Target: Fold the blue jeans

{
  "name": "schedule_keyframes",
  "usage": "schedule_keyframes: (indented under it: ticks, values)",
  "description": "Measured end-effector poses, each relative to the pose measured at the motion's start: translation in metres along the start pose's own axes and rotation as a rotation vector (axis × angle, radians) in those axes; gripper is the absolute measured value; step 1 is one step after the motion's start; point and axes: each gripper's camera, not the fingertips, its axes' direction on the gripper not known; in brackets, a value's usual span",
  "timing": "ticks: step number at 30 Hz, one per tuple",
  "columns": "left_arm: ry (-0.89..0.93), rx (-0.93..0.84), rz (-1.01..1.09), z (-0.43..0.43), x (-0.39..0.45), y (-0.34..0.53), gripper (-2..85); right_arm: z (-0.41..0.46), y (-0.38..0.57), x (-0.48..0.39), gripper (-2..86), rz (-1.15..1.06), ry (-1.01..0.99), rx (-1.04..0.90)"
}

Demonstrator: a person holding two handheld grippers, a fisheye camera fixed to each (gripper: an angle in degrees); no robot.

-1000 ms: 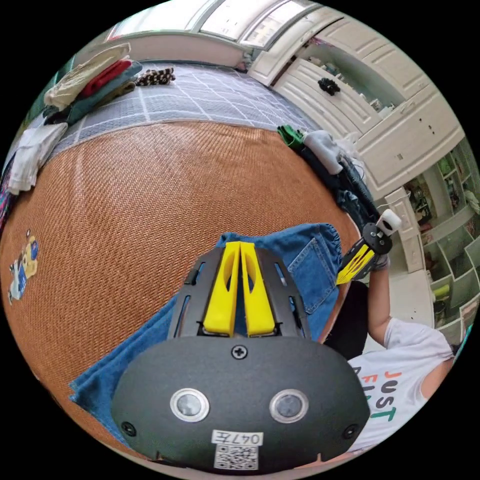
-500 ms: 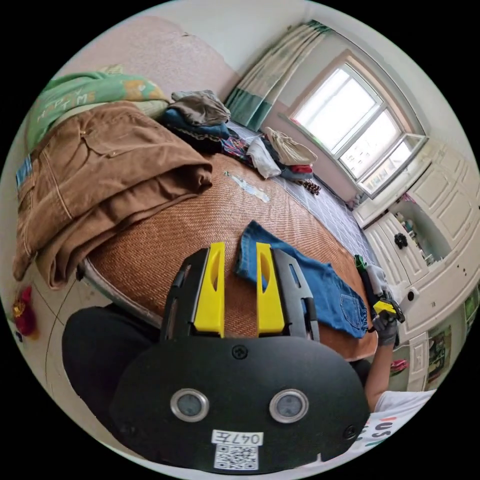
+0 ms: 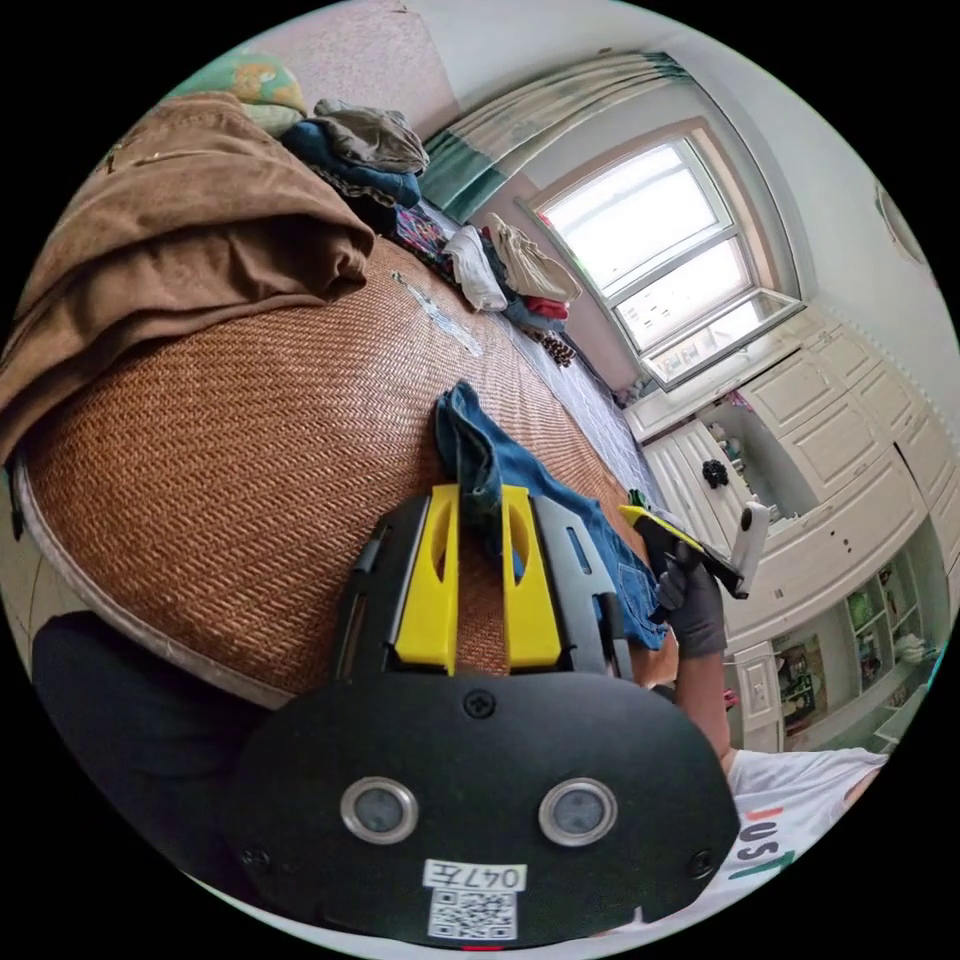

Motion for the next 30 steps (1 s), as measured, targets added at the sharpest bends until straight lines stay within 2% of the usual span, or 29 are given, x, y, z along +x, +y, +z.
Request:
schedule_keyframes:
  ticks: [2,3,6,9,12,15,16,18,21,23,26,28,30]
  values:
    - [0.049,0.020,-0.027,-0.007,-0.004,0.002,5.2,0.044,-0.012,0.001,-1.1,-0.015,0.058,-0.143]
    - [0.062,0.026,-0.030,-0.010,-0.003,0.003,5.1,0.049,-0.010,0.003,-1.1,0.005,0.046,-0.148]
    - [0.123,0.064,-0.021,-0.023,0.014,0.005,4.8,-0.006,0.010,-0.018,-1.2,-0.025,-0.046,-0.099]
    - [0.134,0.077,0.014,-0.034,0.049,-0.002,4.8,-0.070,0.067,-0.065,-1.2,-0.061,-0.043,0.015]
    - [0.137,0.086,0.077,-0.037,0.107,-0.013,4.8,-0.082,0.123,-0.100,-1.2,-0.024,-0.089,0.055]
    - [0.125,0.087,0.180,-0.036,0.190,-0.022,4.8,-0.050,0.156,-0.118,-1.2,-0.007,-0.072,-0.011]
    - [0.129,0.086,0.227,-0.034,0.227,-0.025,4.8,-0.057,0.170,-0.117,-1.2,0.018,-0.080,0.066]
    - [0.129,0.081,0.306,-0.026,0.290,-0.030,4.8,-0.064,0.181,-0.108,-1.2,0.058,-0.128,0.086]
    - [0.138,0.054,0.440,0.007,0.404,-0.033,4.8,-0.093,0.198,-0.083,-1.2,0.092,-0.201,0.106]
    - [0.155,-0.005,0.567,0.055,0.502,-0.019,4.8,-0.136,0.224,-0.055,-1.2,0.179,-0.171,0.225]
    - [0.148,-0.089,0.704,0.135,0.609,0.025,4.9,-0.224,0.289,0.001,-1.2,0.378,-0.053,0.440]
    - [0.122,-0.147,0.758,0.196,0.657,0.064,4.9,-0.285,0.354,0.034,-1.3,0.536,0.077,0.592]
    - [0.087,-0.189,0.790,0.257,0.690,0.107,5.1,-0.314,0.398,0.050,-1.3,0.634,0.152,0.660]
